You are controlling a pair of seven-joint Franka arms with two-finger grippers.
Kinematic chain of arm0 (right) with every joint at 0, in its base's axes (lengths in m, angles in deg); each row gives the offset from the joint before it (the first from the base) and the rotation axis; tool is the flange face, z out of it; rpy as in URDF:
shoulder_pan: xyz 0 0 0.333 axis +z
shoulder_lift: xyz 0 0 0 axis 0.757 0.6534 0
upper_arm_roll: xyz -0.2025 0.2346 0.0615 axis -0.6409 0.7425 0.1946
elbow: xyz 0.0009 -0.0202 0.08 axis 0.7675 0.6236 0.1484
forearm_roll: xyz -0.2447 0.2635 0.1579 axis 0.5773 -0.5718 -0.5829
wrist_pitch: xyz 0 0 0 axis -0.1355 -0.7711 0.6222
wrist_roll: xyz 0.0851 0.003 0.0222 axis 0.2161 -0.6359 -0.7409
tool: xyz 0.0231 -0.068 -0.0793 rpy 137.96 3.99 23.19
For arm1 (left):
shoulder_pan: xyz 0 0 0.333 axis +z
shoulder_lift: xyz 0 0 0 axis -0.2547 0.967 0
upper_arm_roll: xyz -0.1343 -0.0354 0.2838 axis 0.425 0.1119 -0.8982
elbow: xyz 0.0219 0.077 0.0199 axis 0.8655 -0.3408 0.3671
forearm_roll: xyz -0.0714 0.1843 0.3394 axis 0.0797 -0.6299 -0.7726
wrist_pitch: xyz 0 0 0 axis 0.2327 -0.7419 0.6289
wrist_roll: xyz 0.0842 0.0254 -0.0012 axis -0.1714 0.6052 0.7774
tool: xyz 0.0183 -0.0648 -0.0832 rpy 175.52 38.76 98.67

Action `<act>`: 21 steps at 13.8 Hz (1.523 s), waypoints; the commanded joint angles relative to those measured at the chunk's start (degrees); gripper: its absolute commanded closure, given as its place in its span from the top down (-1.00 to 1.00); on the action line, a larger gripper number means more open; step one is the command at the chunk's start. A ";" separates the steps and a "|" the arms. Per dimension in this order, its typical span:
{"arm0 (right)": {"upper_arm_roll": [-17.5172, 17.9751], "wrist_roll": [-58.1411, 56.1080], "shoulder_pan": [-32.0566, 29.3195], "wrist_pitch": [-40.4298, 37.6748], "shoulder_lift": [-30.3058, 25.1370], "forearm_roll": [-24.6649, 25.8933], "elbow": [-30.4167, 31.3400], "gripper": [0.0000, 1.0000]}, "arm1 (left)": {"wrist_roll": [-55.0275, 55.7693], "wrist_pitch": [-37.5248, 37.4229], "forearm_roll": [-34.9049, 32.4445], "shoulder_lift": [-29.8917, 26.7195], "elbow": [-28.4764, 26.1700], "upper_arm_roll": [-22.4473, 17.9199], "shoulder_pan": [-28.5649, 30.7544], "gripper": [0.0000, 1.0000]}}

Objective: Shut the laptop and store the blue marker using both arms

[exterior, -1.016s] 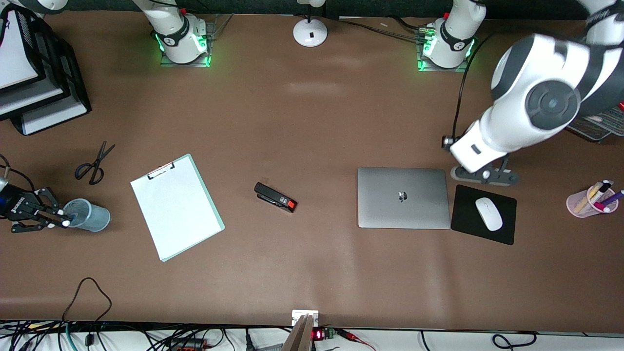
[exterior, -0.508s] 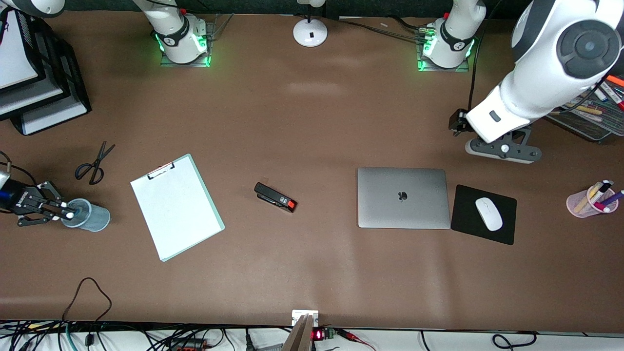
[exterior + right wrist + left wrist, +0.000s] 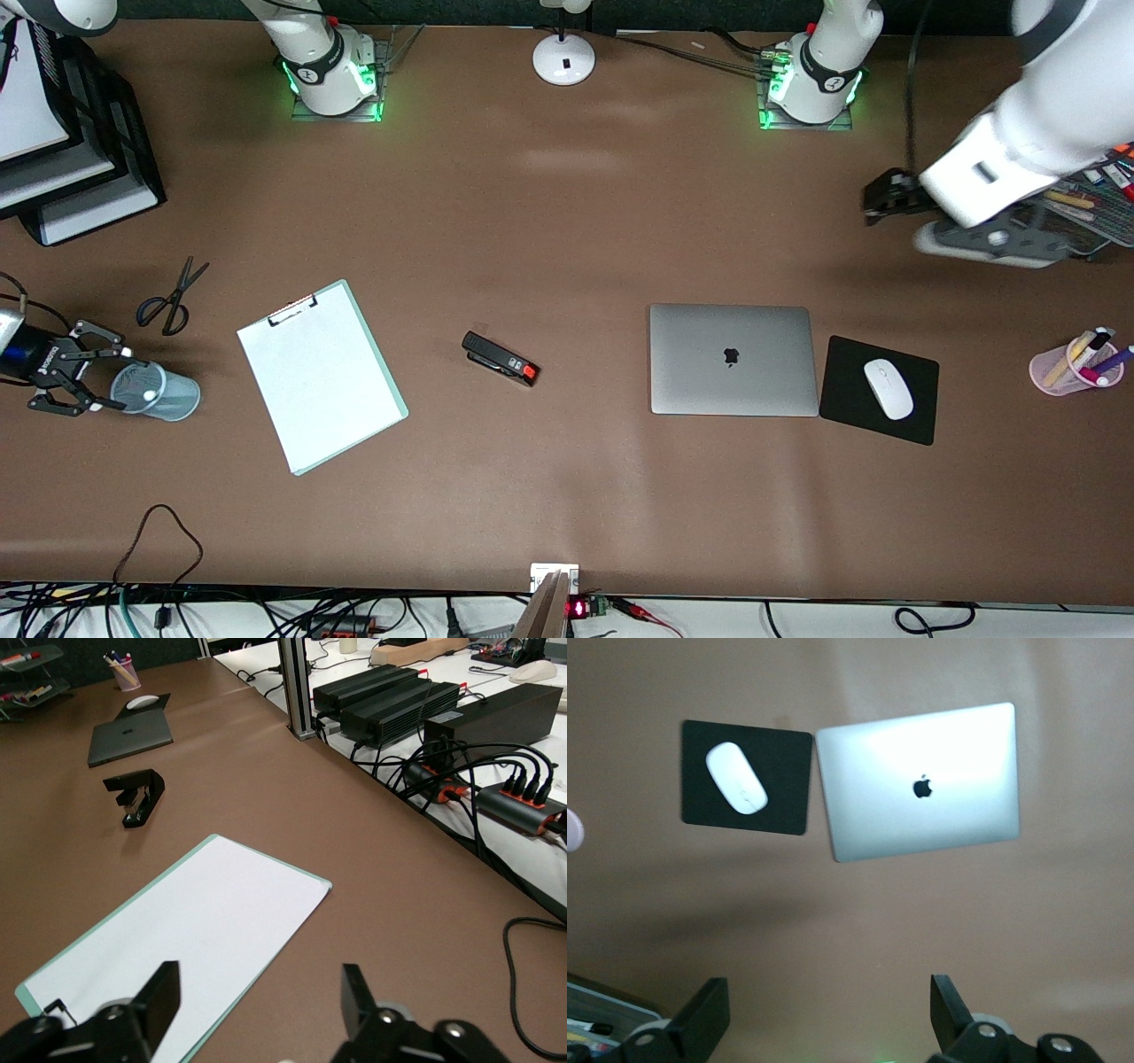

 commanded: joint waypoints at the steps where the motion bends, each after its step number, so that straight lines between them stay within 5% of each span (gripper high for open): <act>1: 0.27 9.04 2.09 -1.04 -0.56 1.01 -1.32 1.00 | -7.82 1.84 2.70 -2.53 -3.42 -8.28 -1.73 1.00; 5: 0.09 27.47 6.14 -1.04 -5.11 6.36 -0.98 1.00 | -7.66 2.99 2.09 -3.14 -4.05 -12.24 -5.41 1.00; 14: 0.18 70.29 14.57 -2.27 -21.81 25.26 7.72 1.00 | -6.69 3.87 2.26 -0.95 -2.11 -11.82 -4.89 1.00; 21: 0.36 101.85 21.52 -14.74 -30.78 39.32 7.73 1.00 | -6.43 4.49 2.35 0.02 -1.06 -12.25 -4.72 1.00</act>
